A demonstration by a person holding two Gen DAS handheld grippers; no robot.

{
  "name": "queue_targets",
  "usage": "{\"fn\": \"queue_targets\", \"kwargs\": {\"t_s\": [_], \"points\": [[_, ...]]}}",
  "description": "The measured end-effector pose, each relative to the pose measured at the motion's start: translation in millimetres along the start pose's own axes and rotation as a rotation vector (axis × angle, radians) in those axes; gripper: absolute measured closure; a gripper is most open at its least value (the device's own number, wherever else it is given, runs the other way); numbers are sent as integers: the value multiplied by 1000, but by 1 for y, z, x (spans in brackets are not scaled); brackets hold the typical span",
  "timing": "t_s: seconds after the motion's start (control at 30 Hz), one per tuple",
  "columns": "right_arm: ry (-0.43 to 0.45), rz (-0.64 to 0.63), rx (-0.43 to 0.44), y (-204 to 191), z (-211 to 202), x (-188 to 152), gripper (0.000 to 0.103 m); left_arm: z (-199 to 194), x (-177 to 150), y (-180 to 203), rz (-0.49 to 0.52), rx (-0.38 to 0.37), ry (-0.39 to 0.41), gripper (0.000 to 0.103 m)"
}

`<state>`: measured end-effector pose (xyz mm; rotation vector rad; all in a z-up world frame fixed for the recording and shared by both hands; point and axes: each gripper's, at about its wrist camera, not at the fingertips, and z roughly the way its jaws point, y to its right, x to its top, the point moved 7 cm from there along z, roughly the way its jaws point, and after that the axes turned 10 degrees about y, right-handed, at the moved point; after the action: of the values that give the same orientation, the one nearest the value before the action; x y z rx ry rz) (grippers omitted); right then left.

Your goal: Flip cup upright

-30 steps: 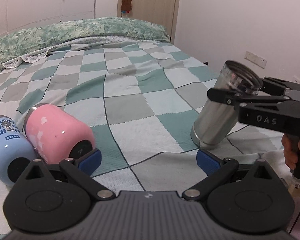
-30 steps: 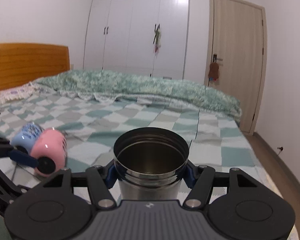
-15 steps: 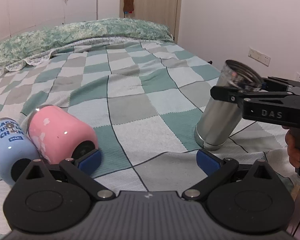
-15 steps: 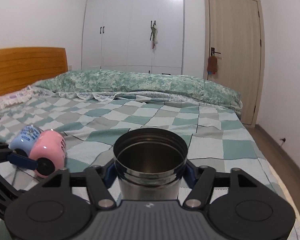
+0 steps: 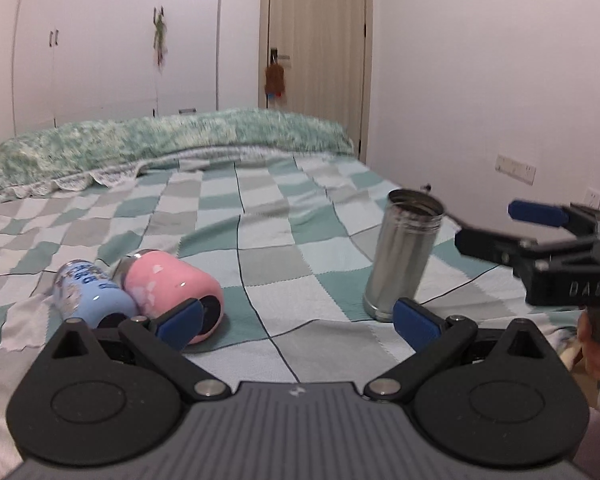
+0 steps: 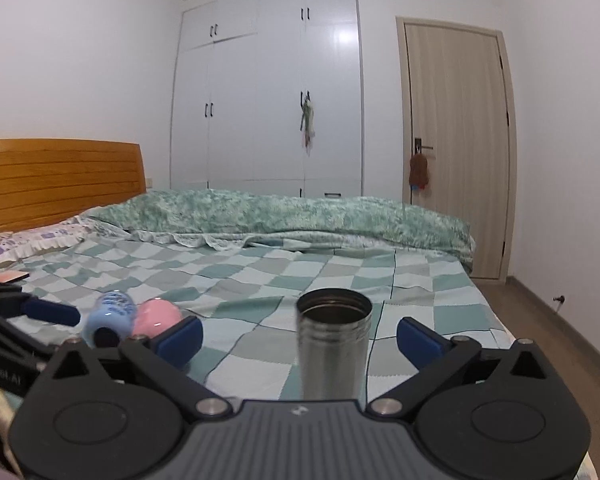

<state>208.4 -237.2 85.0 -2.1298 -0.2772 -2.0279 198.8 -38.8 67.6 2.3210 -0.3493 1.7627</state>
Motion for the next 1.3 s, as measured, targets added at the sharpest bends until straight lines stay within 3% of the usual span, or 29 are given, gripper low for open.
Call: {"fn": "queue_targets", "kwargs": {"t_s": [0.33,0.5,0.63,0.93,1.3], "points": [[61,-78,1,-36,-86,-37,0,-69,-41,8,-8,76,156,0],[73,-115,-35,-37,-112,-68,0,-83,-67,4,-30,117,216,0],[66,-109,-61,-30,-121,-89,0,-94,-81,5,22,168,313,0],[139,-119,-81,-28,-134,-91,0,-89,-102,2,25,210,326,0],[148,-116,-84,-26,-136,-89,0,-88,-104,3,27,213,331,0]]}}
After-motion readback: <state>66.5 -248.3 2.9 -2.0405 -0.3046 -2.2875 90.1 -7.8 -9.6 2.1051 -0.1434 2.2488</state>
